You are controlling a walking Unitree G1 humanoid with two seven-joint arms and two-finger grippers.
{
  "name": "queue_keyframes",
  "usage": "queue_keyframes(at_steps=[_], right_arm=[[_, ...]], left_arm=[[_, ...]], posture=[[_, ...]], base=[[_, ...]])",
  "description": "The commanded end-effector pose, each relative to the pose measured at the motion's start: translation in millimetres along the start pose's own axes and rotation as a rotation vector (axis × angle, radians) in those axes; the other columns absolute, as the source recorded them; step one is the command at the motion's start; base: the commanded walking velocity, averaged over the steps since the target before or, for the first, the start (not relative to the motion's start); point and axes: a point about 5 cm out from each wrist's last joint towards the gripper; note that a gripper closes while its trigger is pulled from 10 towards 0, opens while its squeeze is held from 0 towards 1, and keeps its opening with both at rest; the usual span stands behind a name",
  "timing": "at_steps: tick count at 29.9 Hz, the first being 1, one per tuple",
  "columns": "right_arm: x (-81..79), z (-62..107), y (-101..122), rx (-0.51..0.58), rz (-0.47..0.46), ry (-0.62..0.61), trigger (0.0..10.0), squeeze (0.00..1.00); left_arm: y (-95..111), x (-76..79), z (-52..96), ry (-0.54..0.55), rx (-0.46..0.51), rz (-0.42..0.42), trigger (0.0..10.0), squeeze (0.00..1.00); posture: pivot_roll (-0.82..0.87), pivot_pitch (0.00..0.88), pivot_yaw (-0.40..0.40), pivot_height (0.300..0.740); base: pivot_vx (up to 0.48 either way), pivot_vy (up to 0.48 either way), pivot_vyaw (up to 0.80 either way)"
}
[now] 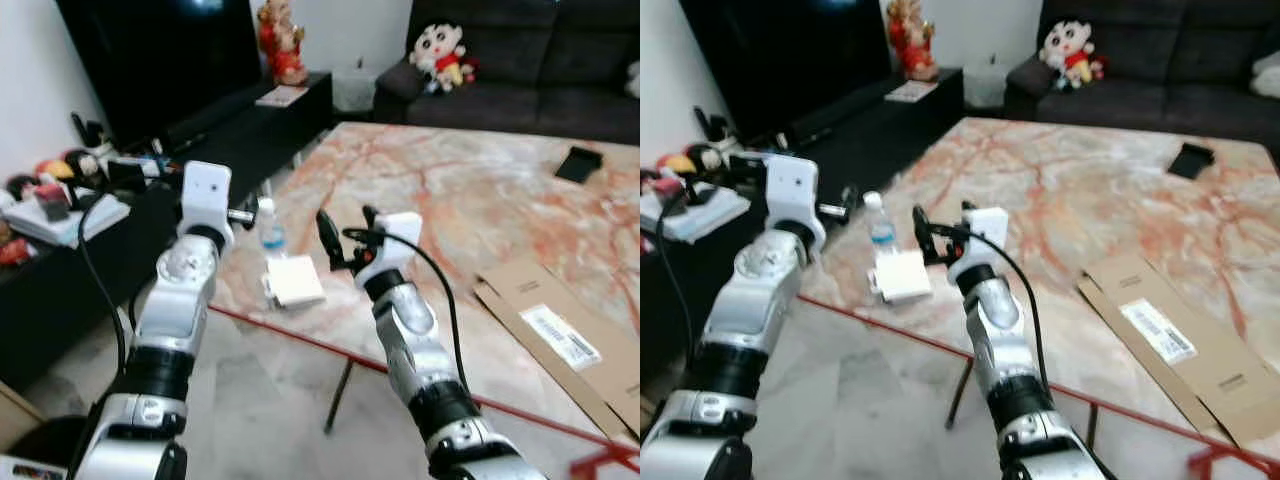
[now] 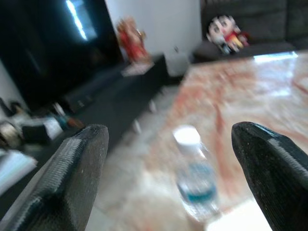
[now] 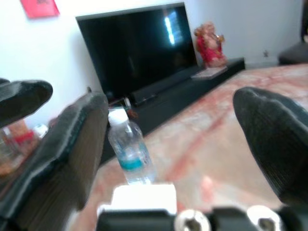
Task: Picking trash to rubbish bin
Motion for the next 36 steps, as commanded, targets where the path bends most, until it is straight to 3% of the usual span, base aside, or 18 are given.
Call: queue_keyframes(at_steps=[1,11,24,36], right_arm=[[-4.6,-3.8,5,0.015,-0.001,0.015,10.0,0.0],[-3.0,-5.8,8,0.013,0.01,0.01,10.0,0.0],[-5.8,-7.3,11,0.015,0.062,0.034,10.0,0.0],[-4.5,-7.2,9,0.006,0.026,0.021,10.0,0.0]], left_arm=[[2,-4.9,-1.6,0.015,0.009,0.001,10.0,0.0],[3,-9.9,-2.3,0.038,0.037,-0.003,10.0,0.0],[9,-15.7,-3.3,0.066,0.07,-0.013,10.0,0.0],[10,-18.3,-3.0,0.074,0.077,-0.021,10.0,0.0]], posture=[[0.08,0.0,0.046,0.74],[0.08,0.007,0.042,0.74],[0.08,0.015,0.033,0.74],[0.08,0.017,0.03,0.74]], base=[[0.0,0.0,0.0],[0.0,0.0,0.0],[0.251,0.0,0.05],[0.264,0.0,0.17]])
Point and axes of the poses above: a point about 5 cm out from each wrist's last joint towards the gripper, its own z axis pointing back from the gripper into the wrist, its own y axis along the axis of the wrist's last joint, x = y × z, and after that the axes turned 7 degrees about z, right-handed
